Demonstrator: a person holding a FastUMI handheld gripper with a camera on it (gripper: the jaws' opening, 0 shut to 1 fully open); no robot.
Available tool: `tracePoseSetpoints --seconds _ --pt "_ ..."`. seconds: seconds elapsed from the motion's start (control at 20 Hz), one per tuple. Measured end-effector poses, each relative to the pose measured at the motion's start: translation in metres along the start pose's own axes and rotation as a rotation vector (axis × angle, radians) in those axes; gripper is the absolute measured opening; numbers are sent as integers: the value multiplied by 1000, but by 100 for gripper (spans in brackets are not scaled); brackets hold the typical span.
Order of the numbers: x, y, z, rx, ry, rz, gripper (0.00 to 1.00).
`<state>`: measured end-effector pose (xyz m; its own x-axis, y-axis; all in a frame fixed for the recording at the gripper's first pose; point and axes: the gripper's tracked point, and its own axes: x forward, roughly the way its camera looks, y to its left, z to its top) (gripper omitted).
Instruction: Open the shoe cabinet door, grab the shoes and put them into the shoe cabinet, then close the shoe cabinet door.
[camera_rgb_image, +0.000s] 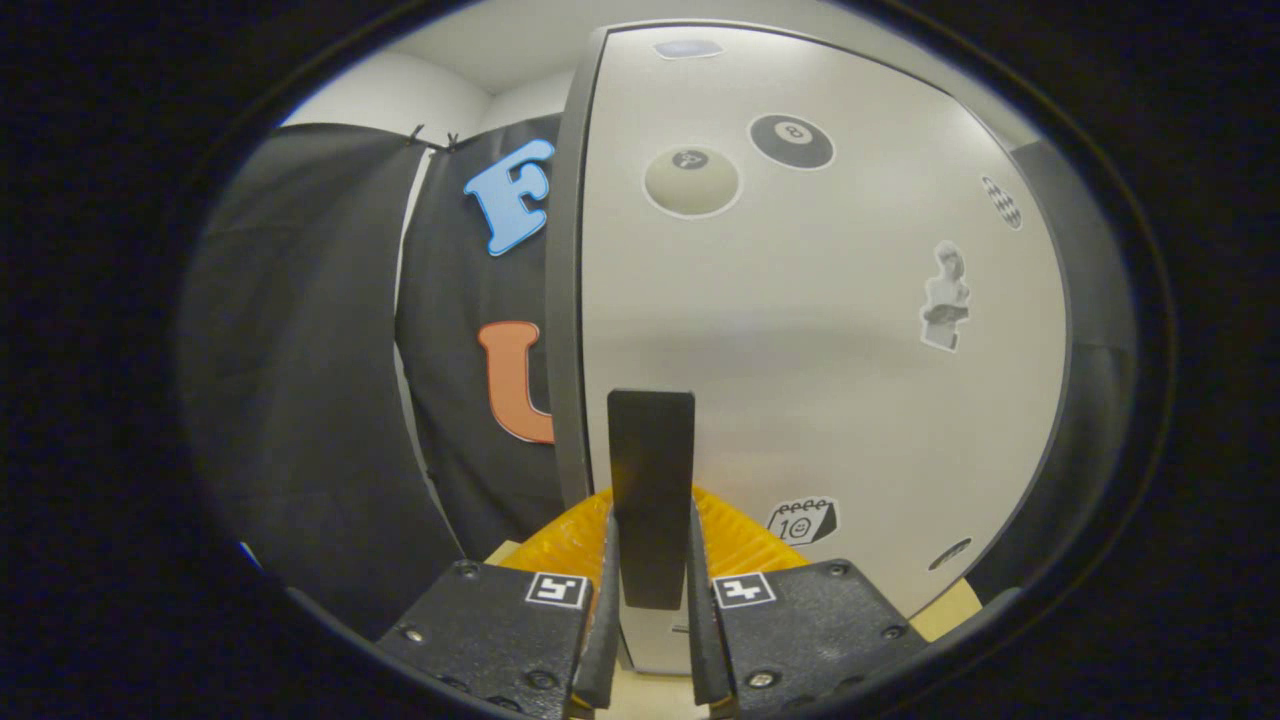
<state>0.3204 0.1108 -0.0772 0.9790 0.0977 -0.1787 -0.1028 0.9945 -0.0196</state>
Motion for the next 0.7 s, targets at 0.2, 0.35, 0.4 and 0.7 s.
tracePoseSetpoints --seconds 0.2,0.35,0.4,0.7 --pt "-17 0 -2 20 -3 57 29" --pt "-43 1 -5 22 -8 87 28" --pt "-52 1 -6 18 -7 94 27" --pt "-123 -15 -15 81 28 174 25"
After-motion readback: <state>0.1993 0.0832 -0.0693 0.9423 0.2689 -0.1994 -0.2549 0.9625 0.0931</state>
